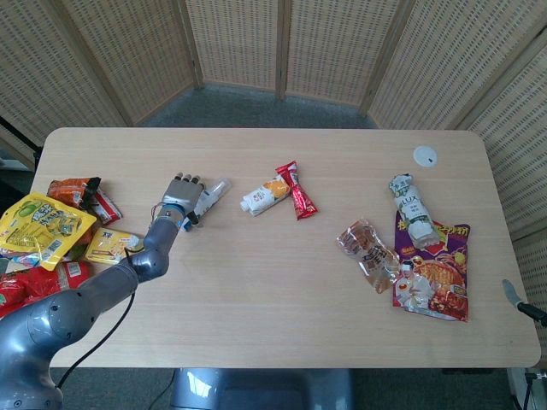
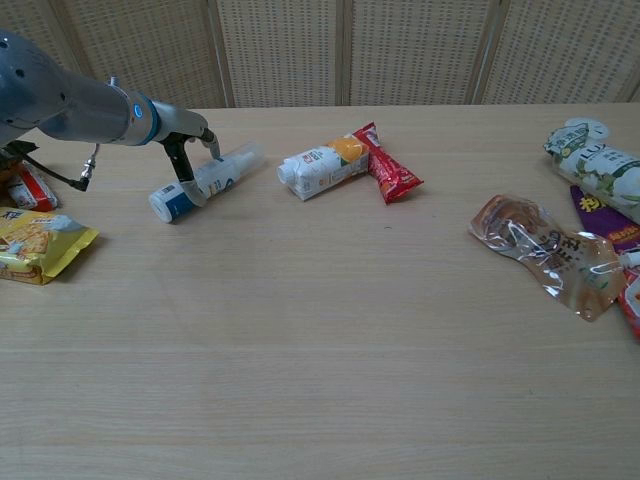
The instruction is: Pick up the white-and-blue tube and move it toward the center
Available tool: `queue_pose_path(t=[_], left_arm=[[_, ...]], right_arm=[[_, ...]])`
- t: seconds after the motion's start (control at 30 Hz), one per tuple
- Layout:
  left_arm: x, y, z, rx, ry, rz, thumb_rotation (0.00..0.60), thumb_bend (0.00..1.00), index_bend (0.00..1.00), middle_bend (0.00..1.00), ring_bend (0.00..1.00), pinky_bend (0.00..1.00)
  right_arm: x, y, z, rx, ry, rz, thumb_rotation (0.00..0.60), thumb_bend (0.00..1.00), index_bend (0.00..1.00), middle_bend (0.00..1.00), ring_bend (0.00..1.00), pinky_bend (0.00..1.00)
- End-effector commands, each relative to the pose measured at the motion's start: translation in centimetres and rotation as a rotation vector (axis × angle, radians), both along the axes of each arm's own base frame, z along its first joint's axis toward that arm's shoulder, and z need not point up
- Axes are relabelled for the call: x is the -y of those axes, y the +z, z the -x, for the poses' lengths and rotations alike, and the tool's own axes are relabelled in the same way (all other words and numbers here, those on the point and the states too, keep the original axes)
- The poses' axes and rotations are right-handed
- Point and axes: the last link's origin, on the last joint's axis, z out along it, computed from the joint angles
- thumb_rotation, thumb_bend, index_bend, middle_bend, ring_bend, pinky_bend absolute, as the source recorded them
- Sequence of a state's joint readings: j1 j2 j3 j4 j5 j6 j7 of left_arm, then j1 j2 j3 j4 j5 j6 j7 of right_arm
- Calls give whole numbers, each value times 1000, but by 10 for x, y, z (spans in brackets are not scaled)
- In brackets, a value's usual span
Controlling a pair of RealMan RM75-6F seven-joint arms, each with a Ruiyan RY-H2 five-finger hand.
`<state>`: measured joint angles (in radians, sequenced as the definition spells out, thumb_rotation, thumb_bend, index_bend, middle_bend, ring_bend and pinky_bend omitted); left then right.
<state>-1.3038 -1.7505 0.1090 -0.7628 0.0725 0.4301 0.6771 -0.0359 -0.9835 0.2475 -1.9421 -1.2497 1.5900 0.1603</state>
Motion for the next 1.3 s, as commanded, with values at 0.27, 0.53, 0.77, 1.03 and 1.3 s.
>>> queue_pose_path(t=[0.27, 0.53, 0.77, 1.03, 1.3], left_arm=[[8, -14, -20, 38, -35, 35, 484, 86, 165, 0, 0, 0], [2, 2, -24, 56, -44, -30, 482, 85, 161, 0, 0, 0], [2, 15, -12, 35, -10, -109, 494, 86, 156, 0, 0, 0], [10, -9, -15, 51, 29, -98, 523, 84, 154, 0, 0, 0], [8, -24, -19, 40, 34, -115, 581, 84, 161, 0, 0, 0]], right_arm=[[0, 1, 1, 1, -2, 0, 600, 237, 49, 0, 0, 0], [0, 1, 1, 6, 0, -1, 600, 236, 49, 0, 0, 0], [0, 1, -1, 16, 9, -6, 600, 236, 49, 0, 0, 0], [-1, 1, 0, 27, 10, -9, 600, 235, 50, 0, 0, 0], [0, 2, 1, 41, 11, -17, 600, 235, 52, 0, 0, 0]])
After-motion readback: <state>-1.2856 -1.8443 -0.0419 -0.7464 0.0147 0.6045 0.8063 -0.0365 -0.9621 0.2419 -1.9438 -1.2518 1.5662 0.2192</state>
